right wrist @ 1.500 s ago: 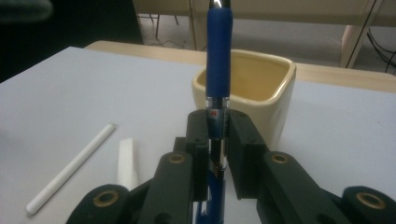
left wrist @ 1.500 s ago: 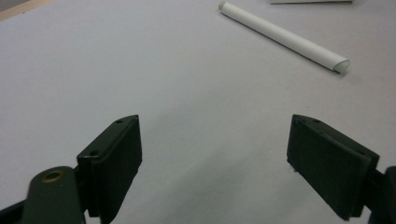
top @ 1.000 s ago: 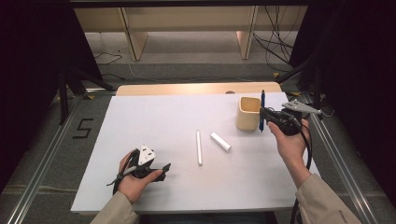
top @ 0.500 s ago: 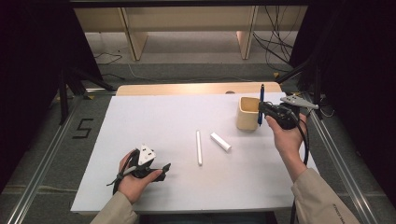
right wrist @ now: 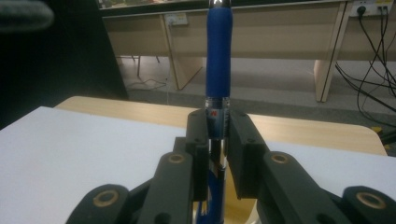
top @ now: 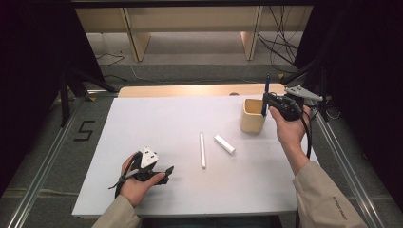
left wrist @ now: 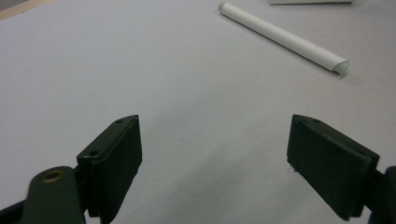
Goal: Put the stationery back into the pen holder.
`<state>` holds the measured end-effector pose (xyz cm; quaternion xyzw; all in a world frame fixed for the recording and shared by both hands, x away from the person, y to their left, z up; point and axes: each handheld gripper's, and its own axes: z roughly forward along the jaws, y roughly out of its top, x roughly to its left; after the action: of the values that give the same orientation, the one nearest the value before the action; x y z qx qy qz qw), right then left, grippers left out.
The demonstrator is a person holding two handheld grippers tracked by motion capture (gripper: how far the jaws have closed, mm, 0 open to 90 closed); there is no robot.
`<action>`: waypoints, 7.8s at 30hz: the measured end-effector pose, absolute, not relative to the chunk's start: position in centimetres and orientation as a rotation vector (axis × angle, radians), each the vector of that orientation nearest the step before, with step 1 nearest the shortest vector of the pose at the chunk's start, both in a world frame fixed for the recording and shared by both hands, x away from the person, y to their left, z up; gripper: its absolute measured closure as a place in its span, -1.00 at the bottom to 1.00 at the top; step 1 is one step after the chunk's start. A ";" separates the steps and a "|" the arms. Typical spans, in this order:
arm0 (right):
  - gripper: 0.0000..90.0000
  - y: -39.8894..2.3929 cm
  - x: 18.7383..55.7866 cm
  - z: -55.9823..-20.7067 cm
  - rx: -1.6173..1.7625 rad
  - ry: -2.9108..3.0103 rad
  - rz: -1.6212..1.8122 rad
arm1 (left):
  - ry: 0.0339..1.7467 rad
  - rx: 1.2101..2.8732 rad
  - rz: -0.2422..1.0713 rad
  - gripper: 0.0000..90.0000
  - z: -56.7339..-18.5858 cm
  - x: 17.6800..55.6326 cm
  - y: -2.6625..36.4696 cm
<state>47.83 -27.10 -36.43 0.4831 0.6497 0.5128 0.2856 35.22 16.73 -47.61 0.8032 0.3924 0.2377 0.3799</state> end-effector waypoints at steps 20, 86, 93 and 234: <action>0.77 -26.4 50.3 -36.9 1.262 1.695 1.330 | 1.003 2.049 0.601 -0.60 -47.7 35.3 16.7; -0.01 -24.9 46.6 -38.1 1.279 1.892 1.265 | 0.998 2.052 0.593 -0.58 -47.8 35.2 16.4; -0.01 -24.2 45.7 -38.7 1.272 1.940 1.267 | 1.003 2.047 0.589 -0.56 -47.8 35.2 16.3; 0.41 -5.4 48.3 -44.4 1.851 2.579 0.456 | 0.996 2.047 0.576 -0.53 -47.8 35.1 15.8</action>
<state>48.30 -5.41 -44.38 0.5768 0.8037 0.1422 -0.0328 35.14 15.79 -47.84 0.8041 0.3912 0.2262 0.3863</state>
